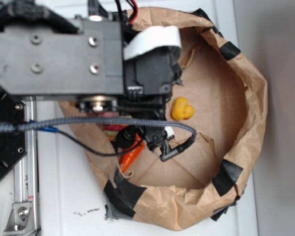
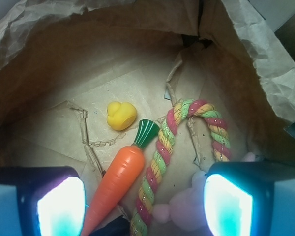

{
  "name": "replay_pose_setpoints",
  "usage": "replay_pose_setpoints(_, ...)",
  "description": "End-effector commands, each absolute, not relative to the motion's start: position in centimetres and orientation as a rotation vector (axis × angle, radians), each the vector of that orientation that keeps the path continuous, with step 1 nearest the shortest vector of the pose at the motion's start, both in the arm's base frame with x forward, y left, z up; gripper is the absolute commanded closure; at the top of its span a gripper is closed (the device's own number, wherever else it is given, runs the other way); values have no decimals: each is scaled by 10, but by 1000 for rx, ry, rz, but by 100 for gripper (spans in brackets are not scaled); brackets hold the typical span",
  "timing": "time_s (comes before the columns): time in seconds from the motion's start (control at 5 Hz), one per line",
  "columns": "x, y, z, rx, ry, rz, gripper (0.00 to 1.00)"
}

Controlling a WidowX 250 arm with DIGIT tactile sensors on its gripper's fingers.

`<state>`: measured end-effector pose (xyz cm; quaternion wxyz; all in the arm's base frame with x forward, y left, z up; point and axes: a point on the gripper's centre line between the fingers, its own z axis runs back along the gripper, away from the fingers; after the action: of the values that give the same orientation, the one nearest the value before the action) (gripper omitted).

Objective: Grab the yellow duck.

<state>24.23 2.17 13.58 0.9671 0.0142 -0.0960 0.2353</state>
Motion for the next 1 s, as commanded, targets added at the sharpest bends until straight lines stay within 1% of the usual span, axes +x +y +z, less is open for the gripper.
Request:
replay_pose_setpoints(0.0, 263, 53, 112, 100, -272, 563, 0)
replay_pose_setpoints(0.2, 273, 60, 88, 118, -271, 588, 0)
replay_pose_setpoints(0.4, 271, 63, 81, 120, -261, 579, 0)
replay_pose_setpoints(0.6, 270, 63, 82, 120, -268, 574, 0)
replay_pose_setpoints(0.8, 274, 68, 71, 151, -259, 597, 0)
